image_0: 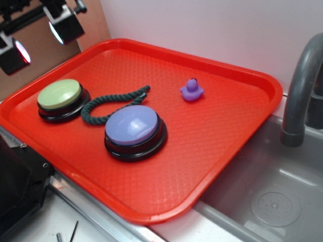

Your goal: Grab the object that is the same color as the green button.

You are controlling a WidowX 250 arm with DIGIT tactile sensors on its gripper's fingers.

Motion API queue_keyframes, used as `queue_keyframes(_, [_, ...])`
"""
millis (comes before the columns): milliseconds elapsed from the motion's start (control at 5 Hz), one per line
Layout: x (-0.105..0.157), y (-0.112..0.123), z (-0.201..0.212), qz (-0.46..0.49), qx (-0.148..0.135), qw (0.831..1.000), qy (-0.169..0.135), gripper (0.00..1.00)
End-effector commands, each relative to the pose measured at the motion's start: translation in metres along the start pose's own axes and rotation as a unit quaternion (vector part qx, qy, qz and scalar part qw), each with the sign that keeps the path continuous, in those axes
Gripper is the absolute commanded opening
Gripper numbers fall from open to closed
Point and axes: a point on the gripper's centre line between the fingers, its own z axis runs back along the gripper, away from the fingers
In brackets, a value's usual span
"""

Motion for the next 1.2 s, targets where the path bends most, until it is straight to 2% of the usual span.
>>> queue_keyframes(0, [0.01, -0.012, -0.052, 0.082, 0.02, 0.996, -0.012, 1.0])
queue_keyframes(200, [0.018, -0.014, -0.075, 0.108, 0.038, 0.993, -0.011, 1.0])
queue_keyframes(600, [0.022, -0.007, -0.117, 0.136, 0.059, 0.988, -0.038, 1.0])
queue_keyframes(800, [0.018, -0.003, -0.128, 0.139, 0.061, 0.987, -0.05, 1.0])
queue_keyframes(1000, [0.017, -0.002, -0.135, 0.138, 0.051, 0.988, -0.049, 1.0])
